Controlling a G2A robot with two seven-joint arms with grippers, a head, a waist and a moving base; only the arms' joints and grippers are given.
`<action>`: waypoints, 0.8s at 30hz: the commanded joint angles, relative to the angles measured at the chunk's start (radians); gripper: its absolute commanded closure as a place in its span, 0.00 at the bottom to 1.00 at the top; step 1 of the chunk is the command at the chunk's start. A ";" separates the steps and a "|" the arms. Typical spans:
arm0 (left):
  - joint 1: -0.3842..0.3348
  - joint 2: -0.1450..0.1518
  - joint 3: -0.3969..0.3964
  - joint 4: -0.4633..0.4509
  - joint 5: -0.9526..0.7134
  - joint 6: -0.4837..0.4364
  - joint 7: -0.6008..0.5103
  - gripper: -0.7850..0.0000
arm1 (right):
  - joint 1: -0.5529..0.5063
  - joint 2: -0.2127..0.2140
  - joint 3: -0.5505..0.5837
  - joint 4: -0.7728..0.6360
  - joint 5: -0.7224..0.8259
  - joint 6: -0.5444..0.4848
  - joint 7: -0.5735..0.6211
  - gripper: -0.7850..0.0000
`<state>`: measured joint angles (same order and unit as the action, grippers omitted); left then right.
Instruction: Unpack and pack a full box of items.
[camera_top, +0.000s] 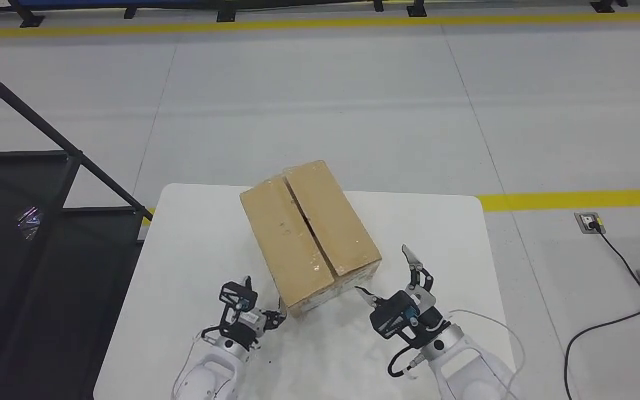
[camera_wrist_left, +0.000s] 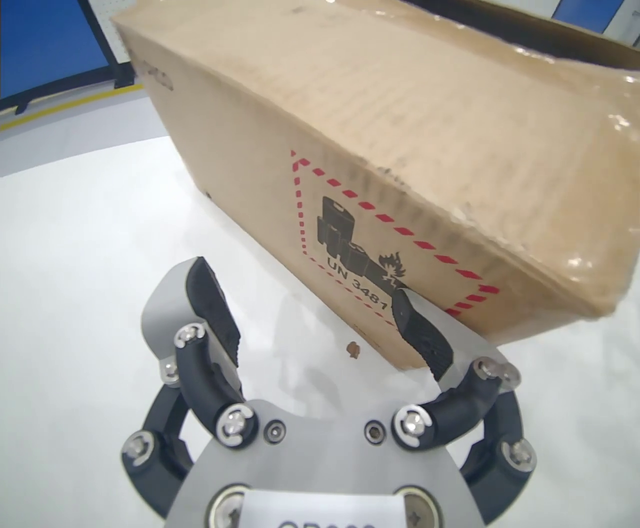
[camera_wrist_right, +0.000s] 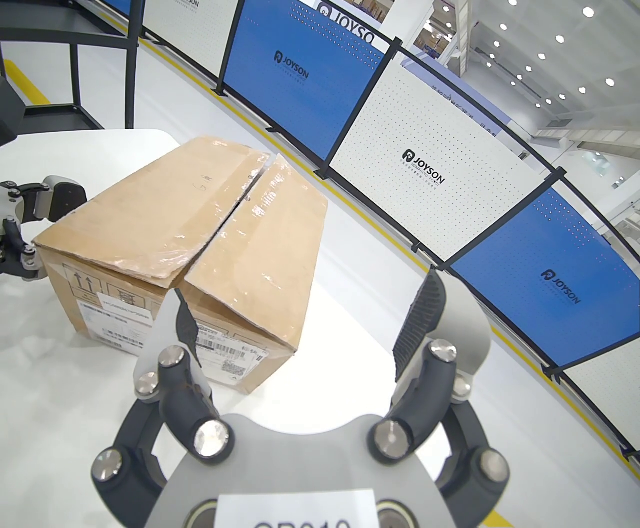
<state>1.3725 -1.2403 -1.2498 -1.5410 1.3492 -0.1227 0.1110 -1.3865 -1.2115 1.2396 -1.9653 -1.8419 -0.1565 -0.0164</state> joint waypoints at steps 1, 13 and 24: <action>0.003 0.000 0.009 0.000 0.017 -0.017 0.008 0.00 | 0.000 0.000 0.000 0.000 0.000 0.000 0.000 0.00; -0.007 -0.002 0.061 -0.002 0.057 -0.112 0.001 0.00 | 0.000 0.000 0.000 0.000 0.000 0.000 0.000 0.00; 0.009 0.009 -0.036 -0.018 -0.028 -0.137 0.023 0.00 | -0.004 -0.002 -0.003 -0.008 -0.007 0.020 0.000 0.00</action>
<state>1.3834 -1.2319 -1.2746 -1.5626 1.3341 -0.2619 0.1379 -1.3901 -1.2133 1.2393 -1.9712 -1.8452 -0.1396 -0.0170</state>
